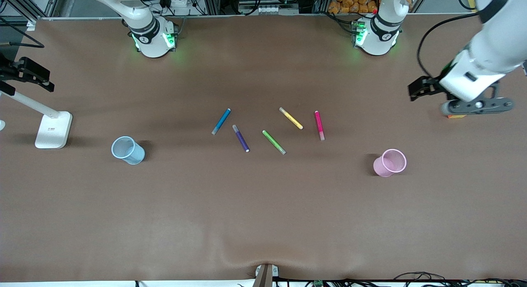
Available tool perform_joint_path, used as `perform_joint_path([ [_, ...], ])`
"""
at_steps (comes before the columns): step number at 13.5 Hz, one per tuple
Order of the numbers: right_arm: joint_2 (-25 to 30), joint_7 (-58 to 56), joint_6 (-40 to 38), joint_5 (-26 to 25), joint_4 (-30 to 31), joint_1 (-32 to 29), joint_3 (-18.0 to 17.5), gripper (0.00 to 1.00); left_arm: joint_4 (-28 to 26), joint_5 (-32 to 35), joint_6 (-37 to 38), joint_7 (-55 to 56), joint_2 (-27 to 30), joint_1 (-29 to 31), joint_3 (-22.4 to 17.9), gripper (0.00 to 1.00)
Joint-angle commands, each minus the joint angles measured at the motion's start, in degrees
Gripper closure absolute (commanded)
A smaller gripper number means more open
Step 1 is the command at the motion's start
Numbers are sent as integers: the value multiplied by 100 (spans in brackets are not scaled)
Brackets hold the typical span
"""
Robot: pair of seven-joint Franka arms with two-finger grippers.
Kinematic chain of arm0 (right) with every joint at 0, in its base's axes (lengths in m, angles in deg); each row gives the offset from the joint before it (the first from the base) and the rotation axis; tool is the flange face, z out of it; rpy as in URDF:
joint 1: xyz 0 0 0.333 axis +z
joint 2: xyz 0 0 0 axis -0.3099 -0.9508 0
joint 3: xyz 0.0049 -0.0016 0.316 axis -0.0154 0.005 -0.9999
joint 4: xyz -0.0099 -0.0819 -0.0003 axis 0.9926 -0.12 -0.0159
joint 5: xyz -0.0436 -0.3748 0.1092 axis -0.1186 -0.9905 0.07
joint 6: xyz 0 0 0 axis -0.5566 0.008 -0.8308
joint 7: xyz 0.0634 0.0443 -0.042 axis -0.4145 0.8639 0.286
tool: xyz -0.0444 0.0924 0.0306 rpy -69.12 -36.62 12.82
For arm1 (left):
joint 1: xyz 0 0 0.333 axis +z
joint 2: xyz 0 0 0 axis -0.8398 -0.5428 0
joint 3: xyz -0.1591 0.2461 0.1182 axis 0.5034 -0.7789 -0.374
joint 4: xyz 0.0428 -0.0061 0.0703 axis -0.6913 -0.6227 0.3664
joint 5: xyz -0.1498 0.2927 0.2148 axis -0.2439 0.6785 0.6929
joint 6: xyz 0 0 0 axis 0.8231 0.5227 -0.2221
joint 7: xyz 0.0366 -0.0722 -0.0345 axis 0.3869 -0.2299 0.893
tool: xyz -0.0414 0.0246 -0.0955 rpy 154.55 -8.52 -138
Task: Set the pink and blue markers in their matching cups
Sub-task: 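Move the left gripper over the pink marker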
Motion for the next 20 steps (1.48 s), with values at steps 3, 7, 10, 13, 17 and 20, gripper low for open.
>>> perform_joint_path([
  [3,-3,19,8,84,-4,8,17,0,102,-34,125,761,-340,-9,431,0],
  [7,-3,19,8,84,-4,17,17,0,84,-52,204,1078,-665,-166,520,0],
  [10,6,19,0,84,-4,17,17,0,84,-192,204,1448,-1059,-290,520,0],
  [13,-3,19,0,84,-12,26,17,0,84,-192,195,1834,-1525,-439,520,0],
  [17,-64,19,-53,75,-21,35,26,0,93,-314,134,2178,-2052,-571,520,0],
  [20,-169,19,-18,66,-21,-9,26,0,75,-456,-304,2432,-2475,-571,520,0],
])
